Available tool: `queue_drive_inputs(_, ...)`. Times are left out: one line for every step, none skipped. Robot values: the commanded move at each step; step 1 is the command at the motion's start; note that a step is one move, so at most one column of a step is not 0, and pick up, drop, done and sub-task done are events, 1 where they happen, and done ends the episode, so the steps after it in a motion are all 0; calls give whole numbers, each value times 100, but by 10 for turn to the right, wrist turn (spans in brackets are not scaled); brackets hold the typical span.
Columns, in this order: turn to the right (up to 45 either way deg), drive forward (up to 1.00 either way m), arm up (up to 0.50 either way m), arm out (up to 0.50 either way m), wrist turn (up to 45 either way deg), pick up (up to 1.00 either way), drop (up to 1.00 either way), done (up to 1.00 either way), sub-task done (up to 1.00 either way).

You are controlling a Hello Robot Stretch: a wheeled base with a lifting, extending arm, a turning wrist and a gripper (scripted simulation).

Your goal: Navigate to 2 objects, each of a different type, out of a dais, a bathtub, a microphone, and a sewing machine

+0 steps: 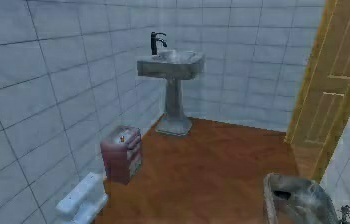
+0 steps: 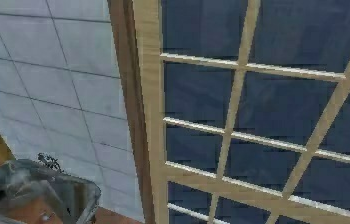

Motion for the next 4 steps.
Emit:
queue_drive_inputs(-420, 0, 0, 0, 0, 0, 0, 0, 0)
queue_drive_inputs(0, 30, 0, 0, 0, 0, 0, 0, 0)
queue_drive_inputs(90, 0, 0, 0, 0, 0, 0, 0, 0)
queue_drive_inputs(0, 0, 0, 0, 0, 0, 0, 100, 0)
